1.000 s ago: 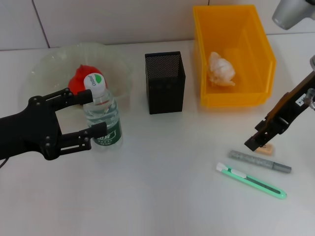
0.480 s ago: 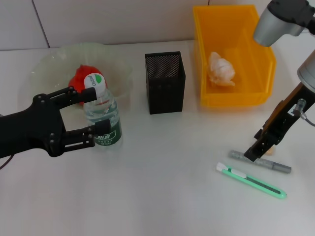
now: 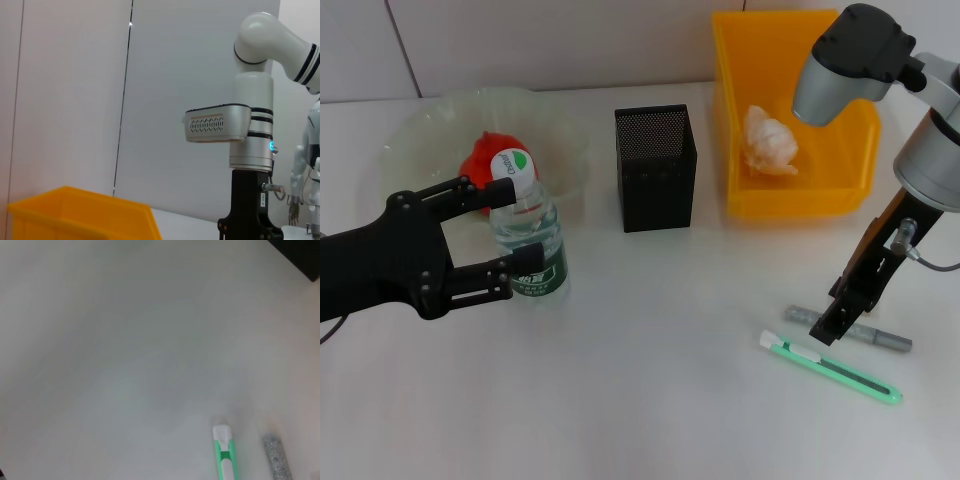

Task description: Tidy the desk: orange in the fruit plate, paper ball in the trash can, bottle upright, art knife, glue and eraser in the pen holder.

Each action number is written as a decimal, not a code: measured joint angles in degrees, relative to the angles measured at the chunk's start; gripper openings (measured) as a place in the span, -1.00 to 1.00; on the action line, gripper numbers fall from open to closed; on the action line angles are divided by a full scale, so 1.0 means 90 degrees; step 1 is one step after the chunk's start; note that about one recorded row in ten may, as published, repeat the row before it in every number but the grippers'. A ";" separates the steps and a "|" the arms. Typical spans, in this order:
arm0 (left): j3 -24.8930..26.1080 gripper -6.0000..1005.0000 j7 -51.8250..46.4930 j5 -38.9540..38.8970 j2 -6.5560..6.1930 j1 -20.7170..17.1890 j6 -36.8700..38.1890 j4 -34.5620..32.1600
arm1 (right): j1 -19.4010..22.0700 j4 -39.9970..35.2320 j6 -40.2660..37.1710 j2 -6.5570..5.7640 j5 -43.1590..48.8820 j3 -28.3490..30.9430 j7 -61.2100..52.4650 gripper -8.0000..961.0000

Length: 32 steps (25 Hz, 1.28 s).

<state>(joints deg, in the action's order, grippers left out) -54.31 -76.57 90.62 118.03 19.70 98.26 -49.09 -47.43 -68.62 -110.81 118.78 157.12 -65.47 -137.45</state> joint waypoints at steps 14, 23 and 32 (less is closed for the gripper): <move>-0.0040 0.61 0.0079 -0.0001 0.0007 0.0012 -0.0047 0.0039 | -0.0016 0.0186 0.0150 0.0031 0.0006 -0.0421 -0.0121 0.32; -0.0042 0.61 0.0080 0.0002 -0.0005 0.0017 -0.0059 0.0053 | -0.0004 0.0292 0.0335 0.0035 0.0008 -0.0663 -0.0190 0.32; -0.0055 0.61 0.0080 0.0184 -0.0008 0.0064 -0.0055 0.0054 | 0.0011 0.0352 0.0477 0.0046 -0.0052 -0.0851 -0.0197 0.31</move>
<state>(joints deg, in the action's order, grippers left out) -54.80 -75.85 92.28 117.95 20.28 97.76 -48.60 -47.33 -65.46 -106.52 119.20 156.65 -73.13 -139.21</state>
